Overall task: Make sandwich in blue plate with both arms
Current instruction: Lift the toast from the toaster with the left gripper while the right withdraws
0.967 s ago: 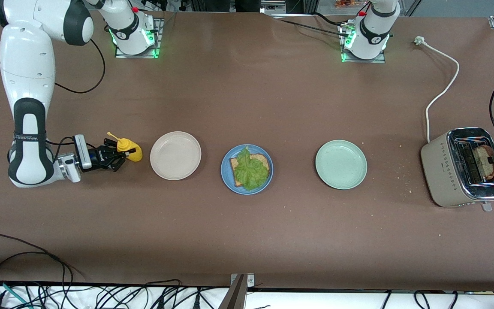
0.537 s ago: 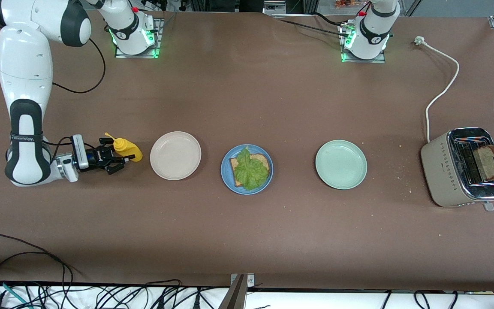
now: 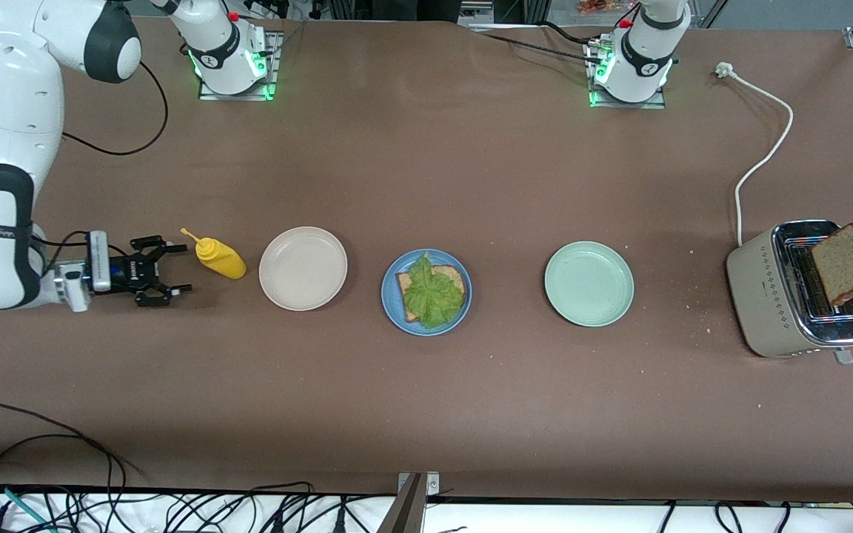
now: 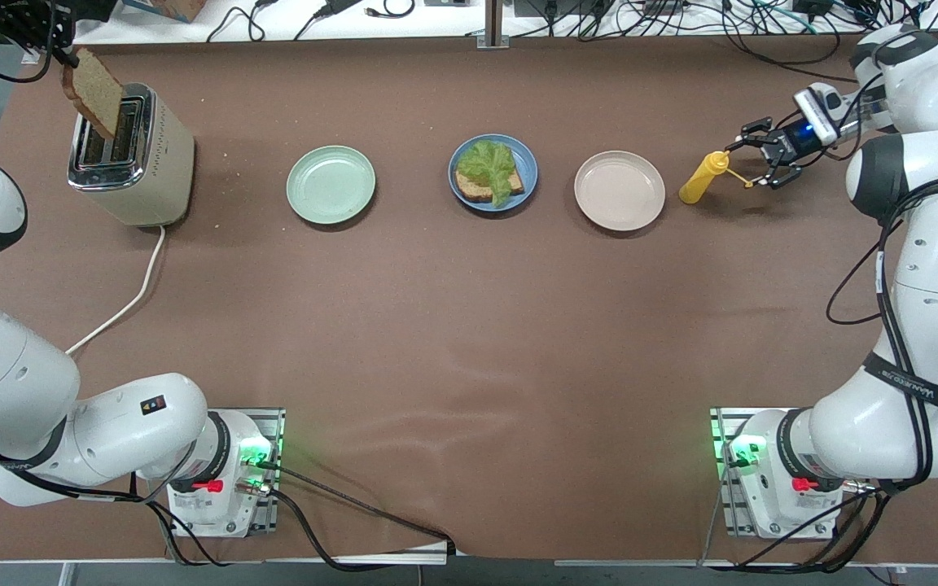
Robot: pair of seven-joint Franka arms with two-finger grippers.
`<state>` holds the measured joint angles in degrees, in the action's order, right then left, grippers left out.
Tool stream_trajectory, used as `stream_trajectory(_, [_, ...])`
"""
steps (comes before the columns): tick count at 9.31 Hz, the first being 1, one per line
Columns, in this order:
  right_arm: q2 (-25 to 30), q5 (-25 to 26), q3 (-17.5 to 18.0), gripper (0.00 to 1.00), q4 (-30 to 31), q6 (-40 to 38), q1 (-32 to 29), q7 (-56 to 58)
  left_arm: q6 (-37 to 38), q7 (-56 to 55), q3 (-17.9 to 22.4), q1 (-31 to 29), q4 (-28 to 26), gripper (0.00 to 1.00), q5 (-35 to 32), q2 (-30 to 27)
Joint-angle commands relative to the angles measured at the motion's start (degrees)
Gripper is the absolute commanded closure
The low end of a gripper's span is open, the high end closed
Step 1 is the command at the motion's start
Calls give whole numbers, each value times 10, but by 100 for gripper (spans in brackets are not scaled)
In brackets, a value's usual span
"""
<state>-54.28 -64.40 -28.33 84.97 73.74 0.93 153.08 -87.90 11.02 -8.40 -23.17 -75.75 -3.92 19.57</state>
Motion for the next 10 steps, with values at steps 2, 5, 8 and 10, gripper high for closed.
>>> stream_trajectory(2, [8,2,-63,0,-31,2,2,-114,46,-101,-105,1,11,100,10,-5])
stream_trajectory(5, [37,-25,-83,0,-31,0,5,-283,45,-303,-152,28,1,100,122,3])
stream_trajectory(8, [80,-11,-89,0,-34,0,27,-480,-12,-456,-152,116,0,100,187,37])
stream_trajectory(10, [109,19,-88,0,-34,-3,30,-578,-85,-512,-152,155,-3,100,257,61])
